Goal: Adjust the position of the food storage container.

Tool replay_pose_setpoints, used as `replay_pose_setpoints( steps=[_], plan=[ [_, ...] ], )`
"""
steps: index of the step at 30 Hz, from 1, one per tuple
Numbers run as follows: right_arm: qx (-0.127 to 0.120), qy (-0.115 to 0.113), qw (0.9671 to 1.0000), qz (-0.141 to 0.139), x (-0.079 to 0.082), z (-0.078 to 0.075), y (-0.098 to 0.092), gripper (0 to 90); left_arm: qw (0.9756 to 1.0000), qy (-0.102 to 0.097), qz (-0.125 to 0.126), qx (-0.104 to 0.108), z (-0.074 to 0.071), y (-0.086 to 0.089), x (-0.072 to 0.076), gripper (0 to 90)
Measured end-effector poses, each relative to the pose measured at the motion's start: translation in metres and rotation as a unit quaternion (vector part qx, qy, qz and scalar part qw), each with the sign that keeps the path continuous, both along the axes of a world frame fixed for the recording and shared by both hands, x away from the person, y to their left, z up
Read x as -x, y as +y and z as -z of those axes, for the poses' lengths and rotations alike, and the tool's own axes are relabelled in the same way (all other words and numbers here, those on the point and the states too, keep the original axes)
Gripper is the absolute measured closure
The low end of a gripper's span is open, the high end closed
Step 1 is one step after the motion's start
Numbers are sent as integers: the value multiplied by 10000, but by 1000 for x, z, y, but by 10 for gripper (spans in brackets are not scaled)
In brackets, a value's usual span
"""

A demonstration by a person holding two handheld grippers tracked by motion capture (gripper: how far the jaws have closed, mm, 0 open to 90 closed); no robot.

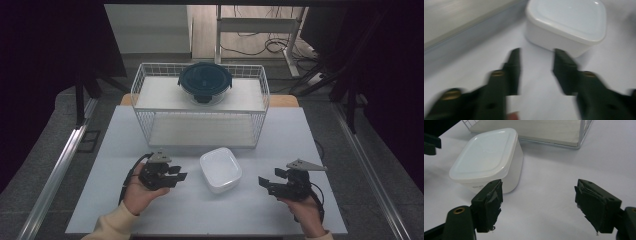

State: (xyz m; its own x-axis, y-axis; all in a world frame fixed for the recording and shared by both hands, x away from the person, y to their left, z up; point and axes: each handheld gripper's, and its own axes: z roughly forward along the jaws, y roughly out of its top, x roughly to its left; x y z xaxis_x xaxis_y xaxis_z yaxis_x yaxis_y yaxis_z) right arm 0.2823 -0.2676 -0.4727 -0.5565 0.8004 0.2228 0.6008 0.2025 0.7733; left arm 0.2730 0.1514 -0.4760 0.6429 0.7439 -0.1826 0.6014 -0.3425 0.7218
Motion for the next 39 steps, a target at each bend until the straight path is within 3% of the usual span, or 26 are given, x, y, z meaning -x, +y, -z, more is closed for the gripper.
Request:
replay_pose_setpoints(
  steps=[3,6,11,15,18,21,26,32,39],
  plan=[
    [-56,93,9998,-143,-1,0,1,322,9996,208,-176,30,2,7,3,299],
    [22,167,9995,-284,-2,-1,3,393,9989,343,-313,57,7,14,1,232],
    [309,251,9984,-400,-6,-4,6,553,9976,538,-392,207,11,22,-2,221],
    [598,324,9961,-557,-16,-10,14,755,9981,486,-330,183,11,22,-1,242],
    [907,386,9921,-772,-26,-11,26,884,9983,469,-315,168,12,22,0,240],
    [1228,419,9876,-878,-38,-8,41,892,9981,498,-316,175,13,23,-1,239],
    [1499,371,9836,-937,-53,-2,58,894,9979,552,-286,191,16,23,-3,240],
    [1511,417,9827,-985,-60,6,68,893,9981,532,-266,182,15,22,-3,243],
    [1520,439,9811,-1112,-55,11,76,894,9982,513,-258,172,15,22,-3,245]
  ],
)
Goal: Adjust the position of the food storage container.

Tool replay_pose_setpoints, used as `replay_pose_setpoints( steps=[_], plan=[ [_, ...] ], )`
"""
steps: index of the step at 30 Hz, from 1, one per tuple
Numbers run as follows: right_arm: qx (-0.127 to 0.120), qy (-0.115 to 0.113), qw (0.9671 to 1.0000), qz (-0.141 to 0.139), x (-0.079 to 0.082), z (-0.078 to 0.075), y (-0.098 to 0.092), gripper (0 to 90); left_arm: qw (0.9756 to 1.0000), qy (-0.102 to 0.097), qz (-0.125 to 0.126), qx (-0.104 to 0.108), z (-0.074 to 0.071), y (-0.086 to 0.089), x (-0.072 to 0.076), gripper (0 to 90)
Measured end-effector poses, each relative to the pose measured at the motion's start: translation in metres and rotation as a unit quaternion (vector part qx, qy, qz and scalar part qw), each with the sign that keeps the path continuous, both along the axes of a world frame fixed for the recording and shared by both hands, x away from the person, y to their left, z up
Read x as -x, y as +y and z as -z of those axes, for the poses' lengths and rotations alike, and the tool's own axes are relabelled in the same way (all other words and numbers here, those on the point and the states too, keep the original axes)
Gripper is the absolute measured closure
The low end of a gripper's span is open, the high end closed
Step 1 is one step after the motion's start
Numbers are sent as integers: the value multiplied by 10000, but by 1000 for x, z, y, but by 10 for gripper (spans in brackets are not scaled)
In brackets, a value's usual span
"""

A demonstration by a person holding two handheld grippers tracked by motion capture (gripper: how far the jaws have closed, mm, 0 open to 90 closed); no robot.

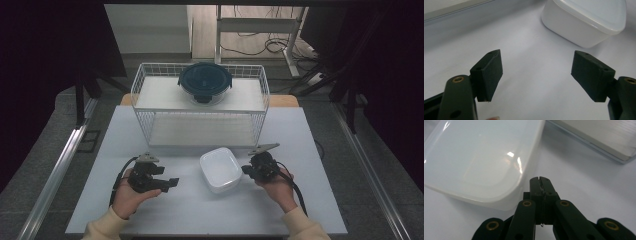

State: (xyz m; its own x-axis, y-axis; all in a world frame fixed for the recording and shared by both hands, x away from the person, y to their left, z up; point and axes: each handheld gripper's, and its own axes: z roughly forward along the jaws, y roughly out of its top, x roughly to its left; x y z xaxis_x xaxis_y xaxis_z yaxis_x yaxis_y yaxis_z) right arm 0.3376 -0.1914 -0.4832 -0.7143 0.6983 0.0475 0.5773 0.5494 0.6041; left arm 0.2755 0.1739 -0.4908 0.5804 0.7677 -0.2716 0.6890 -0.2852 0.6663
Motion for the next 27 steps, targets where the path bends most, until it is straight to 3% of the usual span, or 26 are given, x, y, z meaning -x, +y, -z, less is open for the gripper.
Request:
replay_pose_setpoints(
  steps=[17,27],
  plan=[
    [32,190,9988,-451,20,9,29,894,10000,-7,-15,-9,2,2,-1,247],
    [110,46,9989,-455,23,6,32,893,10000,-15,-74,6,2,3,-2,248]
  ],
)
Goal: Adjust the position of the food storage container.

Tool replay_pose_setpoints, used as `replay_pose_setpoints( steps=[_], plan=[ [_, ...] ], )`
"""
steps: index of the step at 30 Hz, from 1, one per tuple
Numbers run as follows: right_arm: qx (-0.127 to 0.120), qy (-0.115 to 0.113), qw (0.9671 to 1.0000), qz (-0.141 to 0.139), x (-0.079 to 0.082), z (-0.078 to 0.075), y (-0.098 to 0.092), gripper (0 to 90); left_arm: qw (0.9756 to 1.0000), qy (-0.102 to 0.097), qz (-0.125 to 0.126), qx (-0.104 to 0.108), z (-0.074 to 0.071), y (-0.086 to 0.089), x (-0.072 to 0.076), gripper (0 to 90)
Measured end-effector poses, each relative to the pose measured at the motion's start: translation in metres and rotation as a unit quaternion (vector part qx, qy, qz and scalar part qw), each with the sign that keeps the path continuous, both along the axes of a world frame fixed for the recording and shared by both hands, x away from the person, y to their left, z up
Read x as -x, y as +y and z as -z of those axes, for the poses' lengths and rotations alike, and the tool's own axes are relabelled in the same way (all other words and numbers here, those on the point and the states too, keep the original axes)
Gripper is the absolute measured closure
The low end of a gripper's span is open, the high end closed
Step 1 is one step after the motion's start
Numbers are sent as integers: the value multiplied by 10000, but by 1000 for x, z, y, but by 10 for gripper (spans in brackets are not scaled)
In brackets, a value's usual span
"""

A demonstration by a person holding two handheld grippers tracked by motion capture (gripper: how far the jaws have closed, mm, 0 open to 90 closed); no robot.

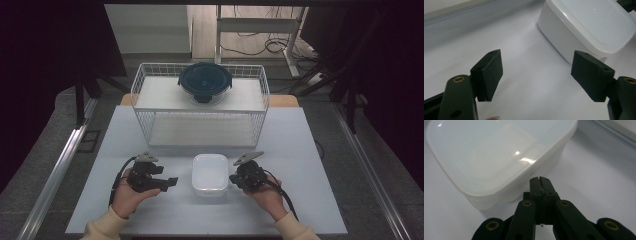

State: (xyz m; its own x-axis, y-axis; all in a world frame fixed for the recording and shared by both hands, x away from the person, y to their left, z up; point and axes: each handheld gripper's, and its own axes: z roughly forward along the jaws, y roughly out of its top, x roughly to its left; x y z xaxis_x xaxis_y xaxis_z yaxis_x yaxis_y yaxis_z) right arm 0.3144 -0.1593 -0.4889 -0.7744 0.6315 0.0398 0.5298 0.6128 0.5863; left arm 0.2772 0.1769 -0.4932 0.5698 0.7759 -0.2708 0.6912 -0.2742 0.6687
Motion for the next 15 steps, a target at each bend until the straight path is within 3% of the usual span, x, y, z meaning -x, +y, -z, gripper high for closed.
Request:
replay_pose_setpoints(
  steps=[3,6,12,14,15],
  plan=[
    [-142,-78,9998,151,0,-7,-8,893,9998,-142,-76,86,-2,2,2,284],
    [-259,-162,9990,326,2,-13,-20,893,9997,-176,-110,155,-5,4,3,291],
    [-555,-110,9962,658,6,-15,-47,890,9996,-193,-89,175,-5,3,4,291],
    [-629,-78,9956,690,6,-14,-51,848,9997,-184,-81,170,-5,2,3,290],
    [-692,-51,9951,710,5,-13,-53,759,9996,-188,-87,171,-5,3,3,289]
  ],
)
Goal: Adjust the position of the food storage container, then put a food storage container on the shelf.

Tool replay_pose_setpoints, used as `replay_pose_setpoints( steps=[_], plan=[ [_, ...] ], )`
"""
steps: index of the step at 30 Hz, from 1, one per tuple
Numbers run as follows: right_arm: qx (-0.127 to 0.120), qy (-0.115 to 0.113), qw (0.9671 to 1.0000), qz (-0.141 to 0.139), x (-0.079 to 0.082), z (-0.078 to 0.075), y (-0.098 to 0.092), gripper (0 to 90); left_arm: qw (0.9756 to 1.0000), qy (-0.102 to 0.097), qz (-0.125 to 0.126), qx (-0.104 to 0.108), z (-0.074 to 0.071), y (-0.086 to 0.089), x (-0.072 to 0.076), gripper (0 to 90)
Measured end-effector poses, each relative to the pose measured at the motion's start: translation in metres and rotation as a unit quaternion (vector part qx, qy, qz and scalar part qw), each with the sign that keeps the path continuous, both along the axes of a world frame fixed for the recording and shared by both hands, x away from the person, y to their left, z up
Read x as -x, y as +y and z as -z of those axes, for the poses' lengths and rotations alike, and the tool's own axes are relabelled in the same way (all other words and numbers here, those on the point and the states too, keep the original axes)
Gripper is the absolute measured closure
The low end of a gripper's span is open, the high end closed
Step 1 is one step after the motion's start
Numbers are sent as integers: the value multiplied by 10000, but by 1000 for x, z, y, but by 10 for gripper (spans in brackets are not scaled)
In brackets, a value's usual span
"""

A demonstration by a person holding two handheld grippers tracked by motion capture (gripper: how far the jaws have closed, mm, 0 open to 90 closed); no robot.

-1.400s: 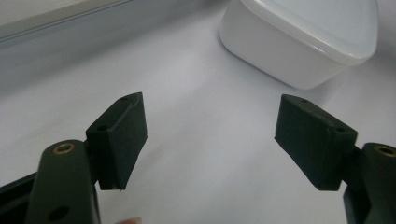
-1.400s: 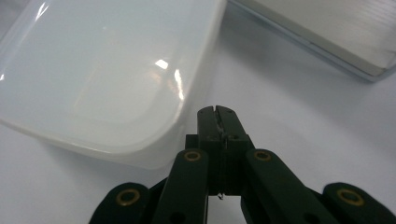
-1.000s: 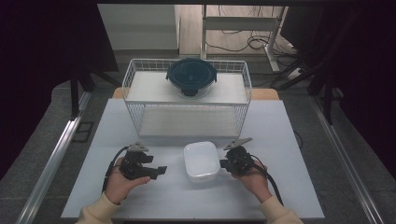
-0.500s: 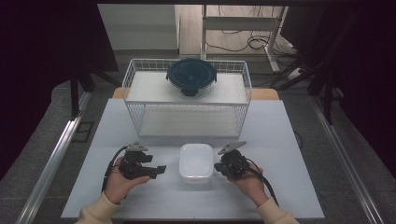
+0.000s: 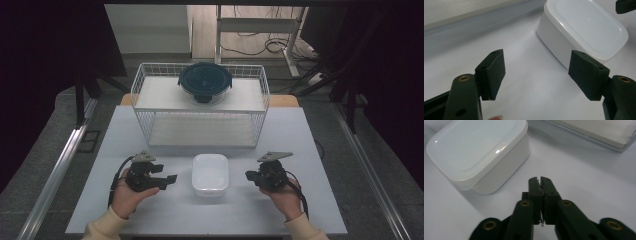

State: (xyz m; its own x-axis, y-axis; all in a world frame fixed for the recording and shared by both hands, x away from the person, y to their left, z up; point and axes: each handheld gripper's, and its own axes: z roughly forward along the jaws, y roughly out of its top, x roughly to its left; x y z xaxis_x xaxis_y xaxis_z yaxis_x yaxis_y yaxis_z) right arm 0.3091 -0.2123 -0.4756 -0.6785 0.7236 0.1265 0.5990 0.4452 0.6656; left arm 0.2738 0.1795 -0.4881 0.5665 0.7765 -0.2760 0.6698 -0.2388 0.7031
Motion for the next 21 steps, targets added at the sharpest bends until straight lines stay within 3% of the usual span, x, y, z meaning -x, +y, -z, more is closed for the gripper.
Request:
replay_pose_setpoints(
  steps=[2,5,14,21],
  plan=[
    [-125,-54,9997,223,0,0,-1,490,10000,-10,-55,3,0,1,0,280],
    [-314,-42,9989,359,0,-4,-1,362,9999,-32,-151,74,-2,4,0,270],
    [-996,266,9943,287,-3,-6,-2,267,9997,-24,-133,195,-5,1,1,274],
    [-1101,283,9931,271,-2,-11,0,270,9992,31,-93,388,-10,-3,-1,248]
  ],
)
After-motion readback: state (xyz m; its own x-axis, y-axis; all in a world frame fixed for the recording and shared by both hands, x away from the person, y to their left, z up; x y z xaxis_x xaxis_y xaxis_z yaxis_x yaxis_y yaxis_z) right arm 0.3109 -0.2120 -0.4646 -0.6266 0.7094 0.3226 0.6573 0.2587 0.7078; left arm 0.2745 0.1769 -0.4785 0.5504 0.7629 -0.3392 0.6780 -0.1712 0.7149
